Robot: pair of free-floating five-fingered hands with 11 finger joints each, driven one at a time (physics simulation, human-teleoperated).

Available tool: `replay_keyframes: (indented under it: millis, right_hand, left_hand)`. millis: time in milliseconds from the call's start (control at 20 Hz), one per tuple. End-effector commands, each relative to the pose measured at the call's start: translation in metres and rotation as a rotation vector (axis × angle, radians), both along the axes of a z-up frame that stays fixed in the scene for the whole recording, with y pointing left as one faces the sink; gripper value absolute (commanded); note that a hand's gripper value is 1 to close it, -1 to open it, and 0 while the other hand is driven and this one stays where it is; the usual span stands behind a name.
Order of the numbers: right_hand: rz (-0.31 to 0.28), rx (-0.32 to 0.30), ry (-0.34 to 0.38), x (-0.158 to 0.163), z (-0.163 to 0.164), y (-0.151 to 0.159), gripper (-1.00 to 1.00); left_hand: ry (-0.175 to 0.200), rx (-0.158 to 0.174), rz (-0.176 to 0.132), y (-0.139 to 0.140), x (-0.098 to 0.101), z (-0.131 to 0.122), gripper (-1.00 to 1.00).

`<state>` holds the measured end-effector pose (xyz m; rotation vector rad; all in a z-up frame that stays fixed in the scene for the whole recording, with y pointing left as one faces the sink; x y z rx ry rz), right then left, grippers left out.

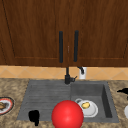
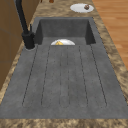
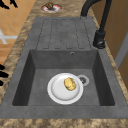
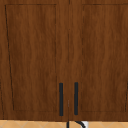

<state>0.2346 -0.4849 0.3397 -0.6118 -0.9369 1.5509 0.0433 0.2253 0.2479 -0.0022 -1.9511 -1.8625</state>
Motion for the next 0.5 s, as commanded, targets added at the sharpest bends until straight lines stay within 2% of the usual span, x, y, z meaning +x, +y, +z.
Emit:
replay_keyframes:
  millis: [0,150,450]
  right_hand:
    - [0.000,0.000,0.058,-0.015,-0.001,-0.023,-1.00]
    - [0.000,-0.001,0.090,-0.025,-0.003,-0.040,-1.00]
    - [-0.009,0.008,0.229,-0.037,-0.013,-0.066,-1.00]
  left_hand:
    - [0.000,0.000,0.000,0.000,0.000,0.000,0.00]
    - [0.000,0.000,0.000,0.000,0.000,0.000,0.00]
    - [0.000,0.000,0.000,0.000,0.000,0.000,0.00]
